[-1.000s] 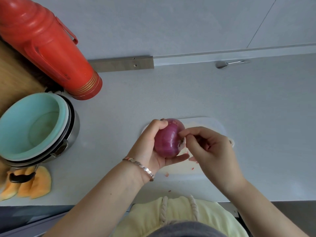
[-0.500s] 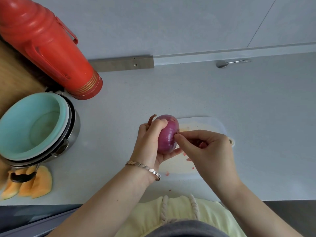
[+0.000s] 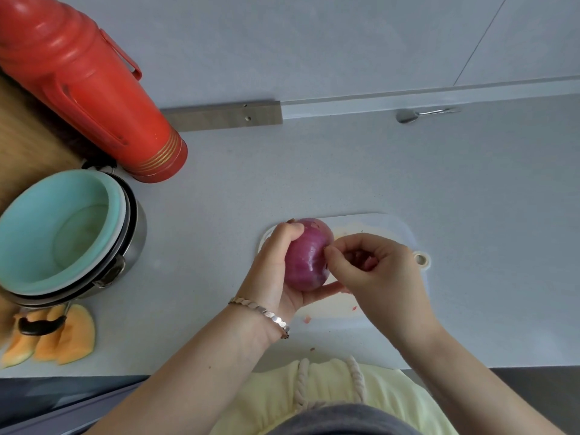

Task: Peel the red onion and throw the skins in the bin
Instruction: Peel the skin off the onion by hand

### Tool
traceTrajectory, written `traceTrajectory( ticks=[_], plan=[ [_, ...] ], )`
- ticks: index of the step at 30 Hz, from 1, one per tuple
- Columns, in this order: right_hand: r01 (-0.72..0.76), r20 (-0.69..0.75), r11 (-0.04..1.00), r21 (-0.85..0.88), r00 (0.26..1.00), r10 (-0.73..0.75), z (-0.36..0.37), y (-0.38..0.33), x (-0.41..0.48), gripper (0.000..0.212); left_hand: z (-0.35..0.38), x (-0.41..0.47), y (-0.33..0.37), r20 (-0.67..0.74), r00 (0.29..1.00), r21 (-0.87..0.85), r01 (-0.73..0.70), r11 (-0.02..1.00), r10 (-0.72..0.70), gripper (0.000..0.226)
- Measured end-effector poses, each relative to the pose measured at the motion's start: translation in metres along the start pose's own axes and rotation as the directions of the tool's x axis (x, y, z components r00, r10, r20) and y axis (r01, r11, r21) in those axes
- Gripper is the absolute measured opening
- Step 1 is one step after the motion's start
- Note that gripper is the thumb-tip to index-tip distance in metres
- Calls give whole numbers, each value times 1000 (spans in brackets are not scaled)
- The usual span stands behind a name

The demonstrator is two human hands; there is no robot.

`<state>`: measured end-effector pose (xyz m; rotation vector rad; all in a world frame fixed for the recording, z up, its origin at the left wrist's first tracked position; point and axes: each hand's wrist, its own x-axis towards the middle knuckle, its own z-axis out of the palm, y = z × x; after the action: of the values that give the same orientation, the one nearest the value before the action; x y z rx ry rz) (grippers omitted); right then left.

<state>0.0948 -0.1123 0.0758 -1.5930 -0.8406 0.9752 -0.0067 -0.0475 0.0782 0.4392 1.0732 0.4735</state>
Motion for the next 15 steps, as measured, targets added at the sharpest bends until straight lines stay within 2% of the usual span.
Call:
traceTrajectory(
  ticks=[3, 6, 8, 11, 15],
  plan=[
    [152, 55, 988, -11, 987, -151, -5, 1, 3, 18, 0, -1, 4, 119, 993, 49, 11, 999, -17, 27],
    [343, 150, 933, -112, 934, -325, -13, 4, 8, 14, 0, -1, 9, 153, 987, 89, 26, 996, -39, 31],
    [430, 186, 887, -169, 897, -400, -17, 6, 13, 28, 1, 0, 10, 157, 986, 116, 38, 993, -56, 33],
    [507, 193, 838, -203, 859, -473, -20, 8, 16, 21, 1, 1, 10, 135, 989, 127, 48, 991, -66, 30],
    [522, 188, 824, -221, 852, -489, -19, 11, 16, 20, 1, 4, 9, 119, 991, 141, 46, 989, -63, 29]
  ],
)
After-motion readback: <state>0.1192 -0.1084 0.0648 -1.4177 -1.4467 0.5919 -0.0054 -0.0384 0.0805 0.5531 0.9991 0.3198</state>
